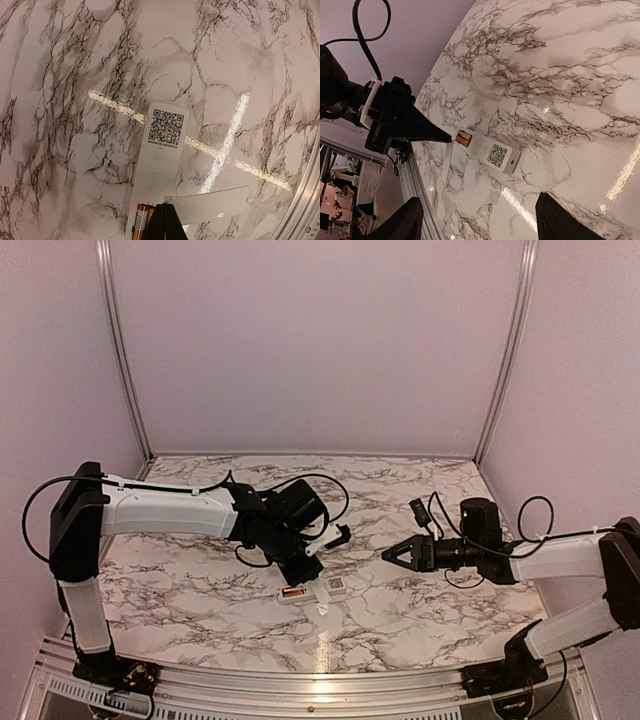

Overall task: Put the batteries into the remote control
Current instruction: Pick up the battery cover from the center of the board, then pass from the left arm to the right

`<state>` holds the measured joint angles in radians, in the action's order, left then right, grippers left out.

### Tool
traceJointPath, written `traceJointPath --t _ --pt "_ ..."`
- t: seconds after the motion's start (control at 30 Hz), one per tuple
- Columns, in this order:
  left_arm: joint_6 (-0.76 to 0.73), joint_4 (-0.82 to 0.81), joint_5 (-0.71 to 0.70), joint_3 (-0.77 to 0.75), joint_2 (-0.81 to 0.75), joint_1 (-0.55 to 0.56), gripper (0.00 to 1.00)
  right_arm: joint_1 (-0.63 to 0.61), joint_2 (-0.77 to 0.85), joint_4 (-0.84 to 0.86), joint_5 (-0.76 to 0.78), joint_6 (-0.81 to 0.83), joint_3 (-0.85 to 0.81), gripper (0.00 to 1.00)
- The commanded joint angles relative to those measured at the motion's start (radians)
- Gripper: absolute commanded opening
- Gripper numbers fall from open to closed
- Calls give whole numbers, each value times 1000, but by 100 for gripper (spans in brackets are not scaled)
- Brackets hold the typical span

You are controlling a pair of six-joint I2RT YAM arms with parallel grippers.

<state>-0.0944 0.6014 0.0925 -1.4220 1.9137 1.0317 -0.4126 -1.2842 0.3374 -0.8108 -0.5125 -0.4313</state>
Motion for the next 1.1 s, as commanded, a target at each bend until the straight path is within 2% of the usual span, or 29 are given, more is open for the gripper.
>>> traceJointPath --t 0.0,0.23,0.63,0.77,1.07 --pt "55 -57 -19 14 -43 -20 0 -61 -67 142 -21 -115 -19 74" --pt "86 -93 -16 25 -71 -28 0 -147 -191 341 -46 -249 -34 67" --pt "122 -134 -15 54 -113 -33 0 -273 -387 528 -76 -375 -118 57" --pt "124 -142 -11 61 -118 -33 0 -303 -423 554 -71 -390 -148 55" --pt "131 -168 -13 92 -142 -39 0 -322 -488 601 -89 -432 -187 38"
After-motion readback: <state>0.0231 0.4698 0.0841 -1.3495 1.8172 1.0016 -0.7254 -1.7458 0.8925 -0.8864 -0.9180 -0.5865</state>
